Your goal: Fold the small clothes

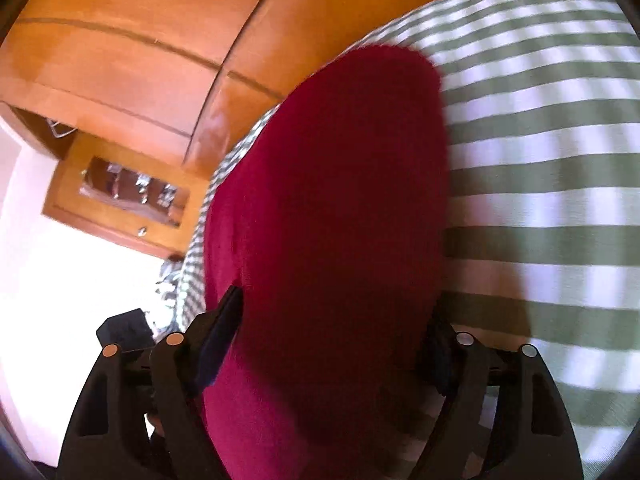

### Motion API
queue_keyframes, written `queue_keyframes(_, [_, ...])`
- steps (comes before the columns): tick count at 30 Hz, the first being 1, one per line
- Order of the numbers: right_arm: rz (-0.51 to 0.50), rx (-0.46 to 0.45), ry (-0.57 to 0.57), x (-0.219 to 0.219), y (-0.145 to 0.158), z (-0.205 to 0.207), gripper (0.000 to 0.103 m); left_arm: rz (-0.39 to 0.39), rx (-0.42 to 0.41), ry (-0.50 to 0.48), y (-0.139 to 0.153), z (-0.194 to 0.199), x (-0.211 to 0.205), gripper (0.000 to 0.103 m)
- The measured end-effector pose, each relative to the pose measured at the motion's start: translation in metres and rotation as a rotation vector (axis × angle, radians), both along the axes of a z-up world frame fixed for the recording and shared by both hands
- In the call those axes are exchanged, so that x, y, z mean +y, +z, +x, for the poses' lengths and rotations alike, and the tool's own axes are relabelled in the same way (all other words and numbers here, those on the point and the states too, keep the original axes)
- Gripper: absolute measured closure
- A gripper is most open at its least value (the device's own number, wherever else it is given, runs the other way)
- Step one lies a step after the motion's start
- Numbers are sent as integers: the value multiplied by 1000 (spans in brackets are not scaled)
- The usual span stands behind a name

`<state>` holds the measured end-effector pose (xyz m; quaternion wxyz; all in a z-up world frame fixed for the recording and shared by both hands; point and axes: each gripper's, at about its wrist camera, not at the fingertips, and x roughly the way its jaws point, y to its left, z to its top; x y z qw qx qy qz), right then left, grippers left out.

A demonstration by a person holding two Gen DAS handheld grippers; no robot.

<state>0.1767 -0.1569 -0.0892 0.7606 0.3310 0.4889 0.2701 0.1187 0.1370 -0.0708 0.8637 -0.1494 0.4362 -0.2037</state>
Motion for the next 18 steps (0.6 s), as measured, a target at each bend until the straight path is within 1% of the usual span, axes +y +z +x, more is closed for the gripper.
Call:
queue_keyframes(1, [-21,-2,8,6,-1,1,37,-11,0,-7,0,0,0,48])
queue_keyframes(3, [-39,-14,9,11,6,-2,53,-31,0,-22,-1,1,-1,64])
queue_keyframes(5, [-62,-54,7,11,21,-12,58,-35,-7,-33,1,0,-3,70])
queue_keyframes(6, [-81,-79,10,11,31,-18,60,-29,-13,-37,3,-1,-6,72])
queue_keyframes(8, [-104,-124,7,9,48,-29,61,-24,-16,-46,7,-2,-9,73])
queue_keyframes(11, [-133,-188,-39,-8,76,-49,61,-29,-20,-78,16,0,-23,73])
queue_keyframes(13, [-154,-225,-82,-27,93,-63,61,-20,-40,-119,25,3,-46,74])
queue_keyframes(15, [-173,-254,-150,-54,107,-77,61,-16,-57,-167,34,8,-72,75])
queue_keyframes(18, [-193,-281,-271,-103,123,-99,61,-17,-91,-255,52,19,-127,76])
